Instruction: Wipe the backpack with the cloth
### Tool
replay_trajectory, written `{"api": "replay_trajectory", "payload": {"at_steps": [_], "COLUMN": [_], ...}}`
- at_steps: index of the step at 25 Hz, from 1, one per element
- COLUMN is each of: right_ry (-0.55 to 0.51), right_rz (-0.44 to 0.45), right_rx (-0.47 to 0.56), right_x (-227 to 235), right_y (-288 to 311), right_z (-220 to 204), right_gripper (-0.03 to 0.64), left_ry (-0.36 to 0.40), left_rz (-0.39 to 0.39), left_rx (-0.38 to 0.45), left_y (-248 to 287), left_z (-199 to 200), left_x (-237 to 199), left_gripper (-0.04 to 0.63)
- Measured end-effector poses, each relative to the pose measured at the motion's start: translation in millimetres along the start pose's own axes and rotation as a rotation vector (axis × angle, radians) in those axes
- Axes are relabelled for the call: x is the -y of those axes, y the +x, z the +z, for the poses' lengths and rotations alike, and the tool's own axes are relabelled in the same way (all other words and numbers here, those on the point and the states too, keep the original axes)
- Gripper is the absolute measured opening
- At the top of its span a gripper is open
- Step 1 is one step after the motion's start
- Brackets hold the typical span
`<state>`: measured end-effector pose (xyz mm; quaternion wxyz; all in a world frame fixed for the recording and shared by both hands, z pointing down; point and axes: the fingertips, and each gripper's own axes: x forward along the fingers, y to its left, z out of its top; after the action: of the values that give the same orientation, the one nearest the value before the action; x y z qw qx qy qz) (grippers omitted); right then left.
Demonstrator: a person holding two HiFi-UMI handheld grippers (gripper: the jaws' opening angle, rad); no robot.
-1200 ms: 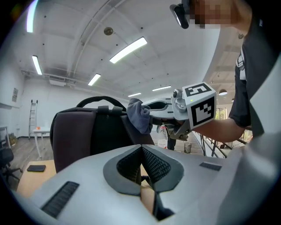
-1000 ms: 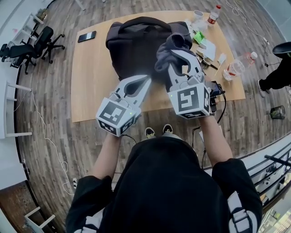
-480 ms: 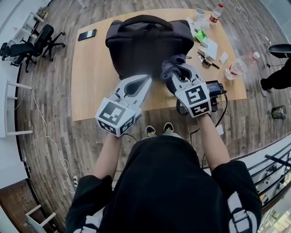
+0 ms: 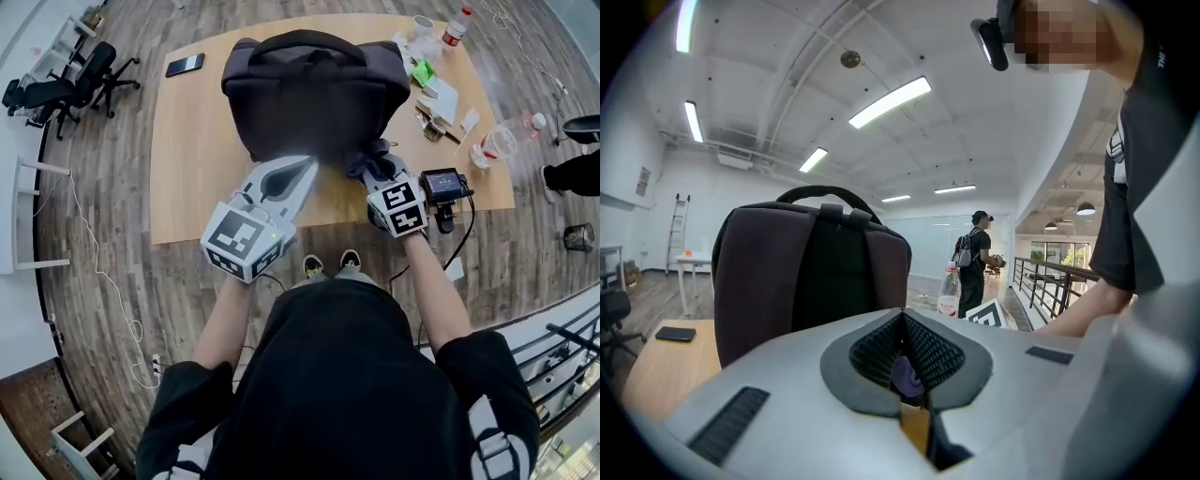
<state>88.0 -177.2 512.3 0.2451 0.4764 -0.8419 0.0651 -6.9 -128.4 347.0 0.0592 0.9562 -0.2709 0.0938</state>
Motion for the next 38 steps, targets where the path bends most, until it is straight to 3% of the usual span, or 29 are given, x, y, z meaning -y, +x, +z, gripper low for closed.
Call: {"api": "replay_trajectory", "payload": {"at_steps": [5, 14, 23, 29, 35, 38], "right_ry": [0.02, 0.013, 0.028, 0.015, -0.052, -0.079], "right_rz": [0.005, 0.008, -0.009, -0.006, -0.004, -0.018], "right_rx": [-0.03, -0.014, -0.09, -0.199, -0.255, -0.205], "right_x": [1.7, 1.1, 6.7, 1.6, -1.2, -4.8], "right_y": [10.7, 12.4, 11.9, 2.8, -0.1, -6.1], "right_z": [-31.1, -49.3, -91.4, -135.6, -128.9, -105.0], "right_gripper": [0.05, 0.049, 0.049, 0.05, 0.051, 0.051], "left_ry": [-0.009, -0.011, -0.012, -0.013, -0.015, -0.013], "left_rz": [0.01, 0.005, 0.024, 0.02, 0.019, 0.018], "left_rx": [-0.012, -0.014, 0.005, 0.009, 0.012, 0.018], "left_y": [-0.8, 3.5, 1.1, 0.0, -0.8, -1.0], "left_z": [-3.1, -5.2, -1.0, -0.5, -0.1, 1.2], "left_x": [-3.8, -2.4, -7.7, -6.1, -7.0, -7.3], "left_gripper": [0.017, 0.017, 0.017, 0.015, 0.016, 0.017]}}
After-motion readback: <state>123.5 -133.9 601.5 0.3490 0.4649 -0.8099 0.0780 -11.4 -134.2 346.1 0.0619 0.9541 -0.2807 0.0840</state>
